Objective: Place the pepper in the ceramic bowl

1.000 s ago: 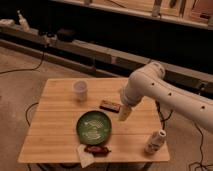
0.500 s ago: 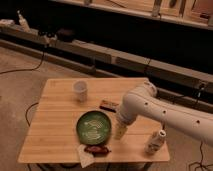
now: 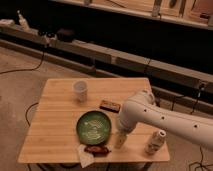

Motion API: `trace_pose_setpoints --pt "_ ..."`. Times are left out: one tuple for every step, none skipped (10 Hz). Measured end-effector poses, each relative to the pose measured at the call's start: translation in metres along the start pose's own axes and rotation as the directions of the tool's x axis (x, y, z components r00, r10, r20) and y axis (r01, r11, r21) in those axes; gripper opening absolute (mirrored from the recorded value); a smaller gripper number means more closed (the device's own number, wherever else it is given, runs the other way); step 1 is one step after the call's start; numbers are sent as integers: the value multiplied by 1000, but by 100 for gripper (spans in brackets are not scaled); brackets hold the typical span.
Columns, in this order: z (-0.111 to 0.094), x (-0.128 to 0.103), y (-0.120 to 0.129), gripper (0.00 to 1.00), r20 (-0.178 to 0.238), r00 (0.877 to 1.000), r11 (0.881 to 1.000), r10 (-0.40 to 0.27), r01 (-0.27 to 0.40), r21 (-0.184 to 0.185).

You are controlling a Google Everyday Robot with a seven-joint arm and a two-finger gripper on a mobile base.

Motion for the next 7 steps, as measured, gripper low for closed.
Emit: trace_pose_setpoints --pt "13 2 -7 80 -6 1000 1000 -17 17 22" --pt "24 2 -11 80 -13 1000 999 -25 26 40" --pt "35 1 -17 80 -16 999 998 -29 30 61" --pt "44 0 -21 80 -10 999 996 -37 37 84" --pt "50 -1 -24 80 6 999 994 -40 39 102" --pt "53 -1 -25 80 20 999 993 -42 39 115" --pt "57 -1 -24 80 31 999 992 -43 39 123"
